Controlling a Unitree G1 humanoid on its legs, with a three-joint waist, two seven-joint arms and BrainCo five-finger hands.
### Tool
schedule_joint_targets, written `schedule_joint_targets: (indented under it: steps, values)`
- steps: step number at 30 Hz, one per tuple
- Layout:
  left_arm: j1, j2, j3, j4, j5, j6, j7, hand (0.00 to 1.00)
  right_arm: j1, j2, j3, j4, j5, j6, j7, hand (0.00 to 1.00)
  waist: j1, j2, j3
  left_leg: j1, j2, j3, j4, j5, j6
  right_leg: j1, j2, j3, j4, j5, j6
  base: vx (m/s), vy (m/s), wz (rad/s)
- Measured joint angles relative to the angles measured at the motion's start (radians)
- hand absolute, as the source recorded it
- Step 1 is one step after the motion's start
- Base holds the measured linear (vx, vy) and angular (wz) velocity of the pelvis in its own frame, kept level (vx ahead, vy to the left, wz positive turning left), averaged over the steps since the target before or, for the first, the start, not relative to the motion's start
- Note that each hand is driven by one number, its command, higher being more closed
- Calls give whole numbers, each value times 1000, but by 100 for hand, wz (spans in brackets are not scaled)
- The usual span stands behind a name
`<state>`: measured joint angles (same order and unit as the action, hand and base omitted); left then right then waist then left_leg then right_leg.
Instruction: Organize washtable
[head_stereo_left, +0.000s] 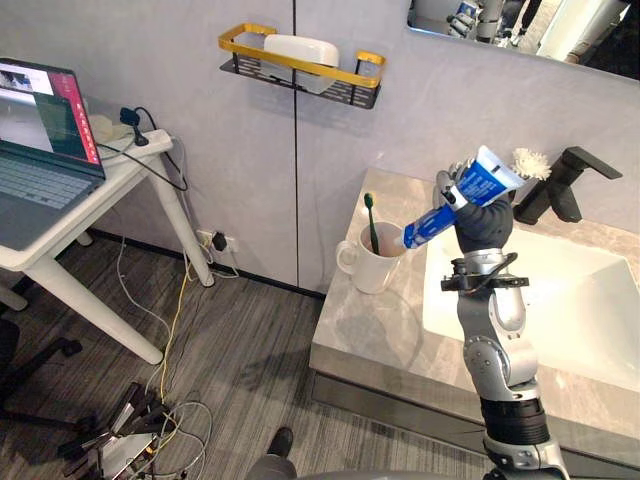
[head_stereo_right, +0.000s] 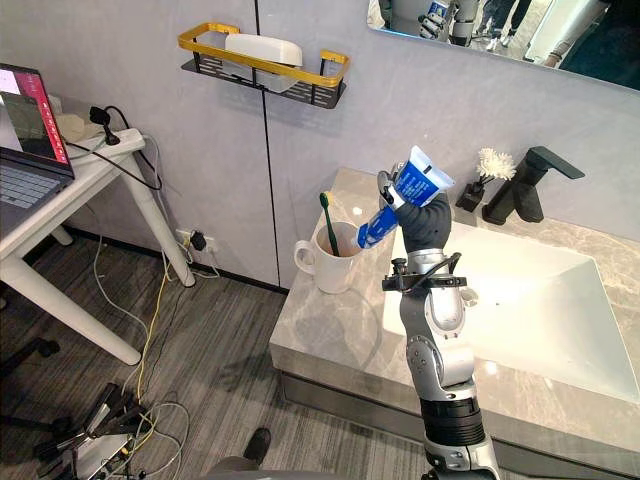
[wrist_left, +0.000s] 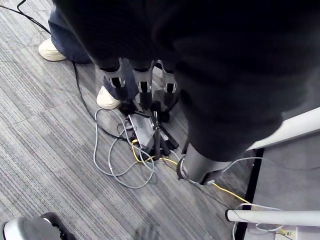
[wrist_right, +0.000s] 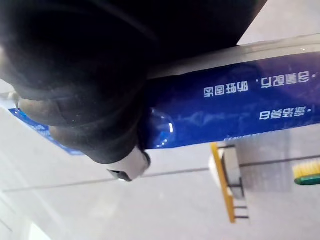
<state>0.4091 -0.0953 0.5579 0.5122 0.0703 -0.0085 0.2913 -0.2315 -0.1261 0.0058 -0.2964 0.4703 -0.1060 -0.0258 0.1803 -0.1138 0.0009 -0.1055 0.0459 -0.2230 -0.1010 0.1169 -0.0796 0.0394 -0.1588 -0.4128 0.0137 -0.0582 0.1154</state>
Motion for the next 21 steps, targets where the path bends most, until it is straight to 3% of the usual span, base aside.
schedule_joint_targets:
  steps: [14,21]
  values:
    - [-2,1,2,19,0,0,0,0,-98,-3,-99,-3,-1,-9,-69,100,6,-13,18,-4,-10,-33,5,0,0,13,-5,-28,0,-3,3,-1,-1,5]
    - [-18,4,4,55,-20,1,2,0,-99,-12,-118,-3,46,-27,-82,100,26,-19,22,-4,-11,-49,4,0,1,15,-3,-35,-1,-4,4,-5,-2,1]
